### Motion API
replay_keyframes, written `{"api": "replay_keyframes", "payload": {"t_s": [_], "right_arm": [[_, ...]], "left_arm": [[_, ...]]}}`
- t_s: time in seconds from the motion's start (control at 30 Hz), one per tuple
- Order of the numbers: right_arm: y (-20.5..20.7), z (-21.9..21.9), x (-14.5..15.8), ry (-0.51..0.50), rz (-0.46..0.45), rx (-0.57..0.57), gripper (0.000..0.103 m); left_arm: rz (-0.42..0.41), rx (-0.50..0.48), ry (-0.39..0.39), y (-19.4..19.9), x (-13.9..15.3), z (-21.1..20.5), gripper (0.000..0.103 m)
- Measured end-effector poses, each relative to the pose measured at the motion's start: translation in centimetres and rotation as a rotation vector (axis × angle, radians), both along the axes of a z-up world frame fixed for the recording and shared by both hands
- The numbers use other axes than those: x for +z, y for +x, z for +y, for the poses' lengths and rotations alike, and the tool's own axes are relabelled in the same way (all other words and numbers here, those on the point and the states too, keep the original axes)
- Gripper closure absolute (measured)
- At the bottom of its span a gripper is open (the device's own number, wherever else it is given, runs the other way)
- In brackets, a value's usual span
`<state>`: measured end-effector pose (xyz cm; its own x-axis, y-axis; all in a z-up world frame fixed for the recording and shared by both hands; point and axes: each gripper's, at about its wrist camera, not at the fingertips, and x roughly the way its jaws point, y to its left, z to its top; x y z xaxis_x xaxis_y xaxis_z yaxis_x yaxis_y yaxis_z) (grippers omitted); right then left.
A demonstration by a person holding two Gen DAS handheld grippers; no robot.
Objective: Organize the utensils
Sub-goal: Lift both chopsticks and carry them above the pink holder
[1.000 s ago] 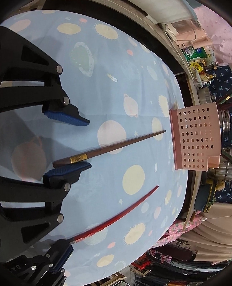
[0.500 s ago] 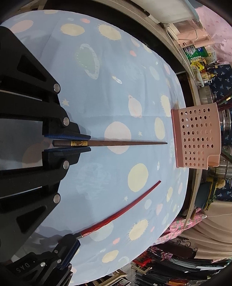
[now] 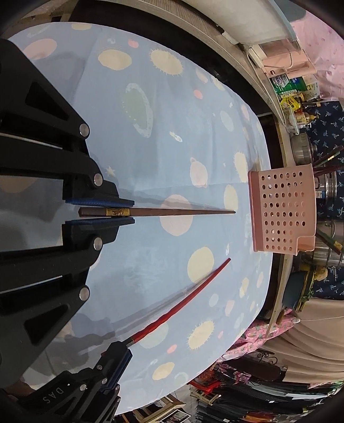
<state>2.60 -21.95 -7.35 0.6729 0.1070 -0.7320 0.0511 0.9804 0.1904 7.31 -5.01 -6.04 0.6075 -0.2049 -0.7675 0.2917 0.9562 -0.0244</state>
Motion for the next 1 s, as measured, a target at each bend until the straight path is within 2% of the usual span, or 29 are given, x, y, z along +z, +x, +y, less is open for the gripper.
{"api": "replay_keyframes", "payload": {"t_s": [0.3, 0.67, 1.0], "right_arm": [[0.4, -0.2, 3.3, -0.001, -0.079, -0.011, 0.096], [0.5, 0.1, 6.3, -0.015, -0.143, -0.001, 0.096], [0.8, 0.5, 9.7, -0.029, -0.206, 0.013, 0.096]], "left_arm": [[-0.019, 0.018, -0.023, -0.4, 2.7, 1.5, 0.096], [-0.085, 0.026, -0.021, -0.8, 6.5, 2.0, 0.096], [-0.143, 0.029, -0.064, -0.6, 10.1, 2.7, 0.096]]}}
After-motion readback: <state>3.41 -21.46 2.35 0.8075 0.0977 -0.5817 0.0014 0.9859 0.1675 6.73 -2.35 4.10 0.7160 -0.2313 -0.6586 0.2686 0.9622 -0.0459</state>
